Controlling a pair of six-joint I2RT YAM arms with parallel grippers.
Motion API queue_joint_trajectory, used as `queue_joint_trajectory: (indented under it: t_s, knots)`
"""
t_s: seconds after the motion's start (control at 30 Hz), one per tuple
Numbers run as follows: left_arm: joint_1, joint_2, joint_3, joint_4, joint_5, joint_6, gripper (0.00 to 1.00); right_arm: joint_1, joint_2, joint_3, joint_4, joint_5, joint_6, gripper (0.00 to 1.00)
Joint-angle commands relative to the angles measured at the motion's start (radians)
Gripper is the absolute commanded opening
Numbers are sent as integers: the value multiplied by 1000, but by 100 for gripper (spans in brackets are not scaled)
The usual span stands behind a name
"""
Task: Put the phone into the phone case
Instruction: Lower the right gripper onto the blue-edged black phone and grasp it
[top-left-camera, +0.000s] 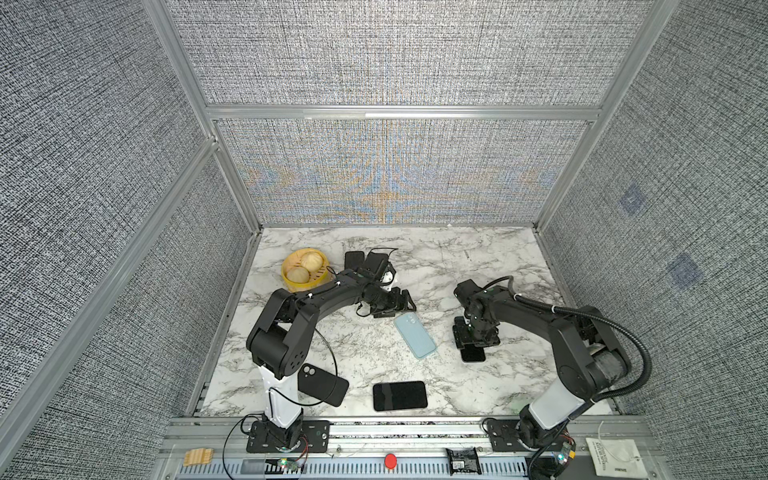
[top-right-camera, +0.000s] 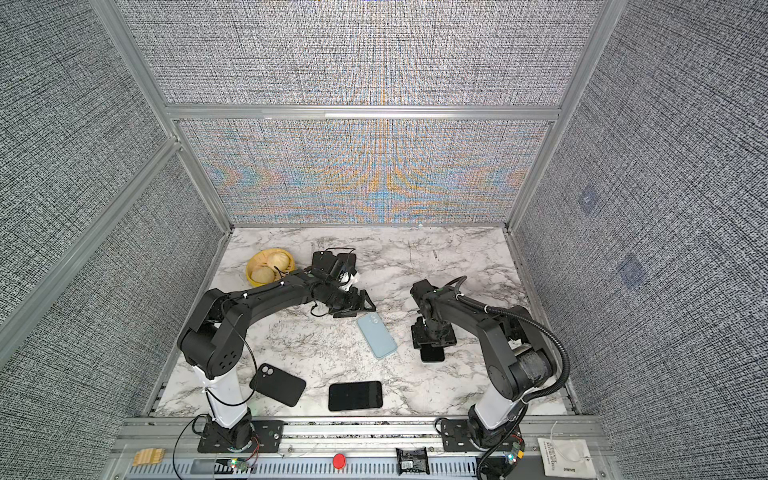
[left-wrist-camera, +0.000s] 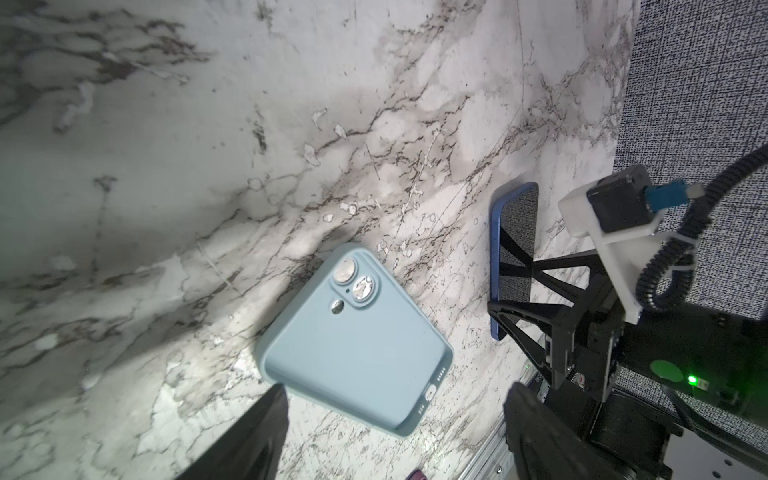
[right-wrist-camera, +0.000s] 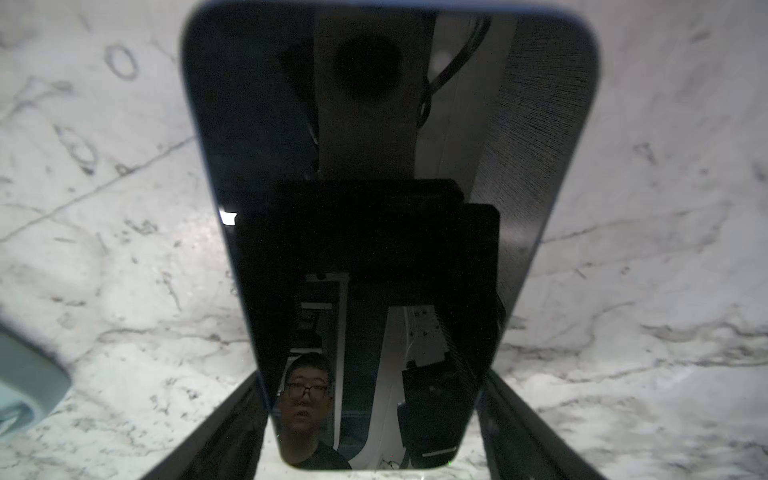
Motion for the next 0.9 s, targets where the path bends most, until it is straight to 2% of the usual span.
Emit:
queue_joint_trajectory:
  t_s: [0.0, 0.2, 0.43, 0.67, 0.87]
  knots:
    - [2, -2, -1, 8, 10, 15, 83, 2, 37, 0, 46, 13, 22, 75]
    - [5, -19, -19, 9, 5, 12, 83, 13, 62, 65, 49, 29, -22, 64]
    - [12, -10, -19, 12, 20, -19, 83, 36, 63, 132, 47, 13, -70, 61]
    - [12, 23, -75, 206, 170, -136, 79, 69, 8, 133, 79, -35, -115, 59]
    - [12, 17, -80, 234, 161, -120, 76, 103, 7, 149, 93, -107, -148, 58]
